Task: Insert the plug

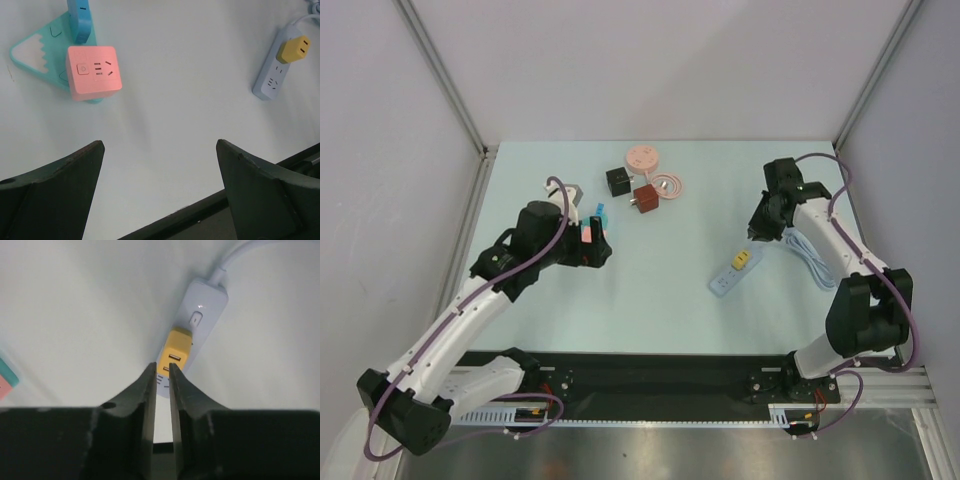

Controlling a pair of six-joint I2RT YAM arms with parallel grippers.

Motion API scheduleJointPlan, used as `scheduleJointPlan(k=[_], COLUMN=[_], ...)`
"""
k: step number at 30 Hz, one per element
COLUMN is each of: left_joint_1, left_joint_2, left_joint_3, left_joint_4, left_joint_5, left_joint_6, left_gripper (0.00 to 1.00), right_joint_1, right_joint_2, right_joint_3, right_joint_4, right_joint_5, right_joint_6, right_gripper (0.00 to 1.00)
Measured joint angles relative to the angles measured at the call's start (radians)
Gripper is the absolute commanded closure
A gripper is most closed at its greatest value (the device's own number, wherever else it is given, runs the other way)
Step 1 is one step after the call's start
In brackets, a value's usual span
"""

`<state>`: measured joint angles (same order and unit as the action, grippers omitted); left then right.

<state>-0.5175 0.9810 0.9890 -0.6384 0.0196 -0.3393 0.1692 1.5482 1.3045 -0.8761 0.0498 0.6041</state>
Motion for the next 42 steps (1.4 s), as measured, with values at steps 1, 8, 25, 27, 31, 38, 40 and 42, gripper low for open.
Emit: scheduleJointPlan(k=[1, 8, 25, 27, 31, 38, 40, 42], left_joint_1=[0.005, 0.040, 0.065, 0.068, 0.072, 0.073, 0.073, 0.073], left_joint_2=[0.004, 0.014, 0.074, 0.082, 0.045, -0.080, -0.107, -0.126], left_joint_3=[0.000, 0.000, 0.073, 0.071, 0.030, -0.043, -0.045, -0.045], left_joint_4=[0.000, 0.000, 0.031, 0.030, 0.053, 0.092, 0.107, 0.121], left_joint_5=[0.000, -0.030, -0.136, -0.145, -0.140, -0.122, -0.122, -0.122], left_joint_6=[0.000, 0.000, 0.009, 0.016, 0.032, 0.034, 0.034, 0.034], left_gripper=[0.00, 0.00, 0.00, 0.00, 0.00, 0.00, 0.00, 0.00], right_joint_1=[0.003, 0.010, 0.006, 0.070, 0.209, 0.296, 0.275, 0.246], right_joint_2=[-0.009, -0.016, -0.023, -0.006, 0.171, 0.507, 0.544, 0.567], right_joint_3=[-0.014, -0.136, -0.114, -0.102, 0.039, 0.314, 0.316, 0.310], right_joint_4=[0.018, 0.097, 0.238, 0.335, 0.511, 0.679, 0.713, 0.749], right_joint_5=[-0.005, -0.032, -0.055, -0.071, -0.104, -0.339, -0.467, -0.550], right_joint_6=[-0.004, -0.039, -0.139, -0.150, -0.211, -0.513, -0.624, -0.733], right_gripper=[0.85, 0.89, 0.38, 0.28, 0.22, 0.18, 0.16, 0.14])
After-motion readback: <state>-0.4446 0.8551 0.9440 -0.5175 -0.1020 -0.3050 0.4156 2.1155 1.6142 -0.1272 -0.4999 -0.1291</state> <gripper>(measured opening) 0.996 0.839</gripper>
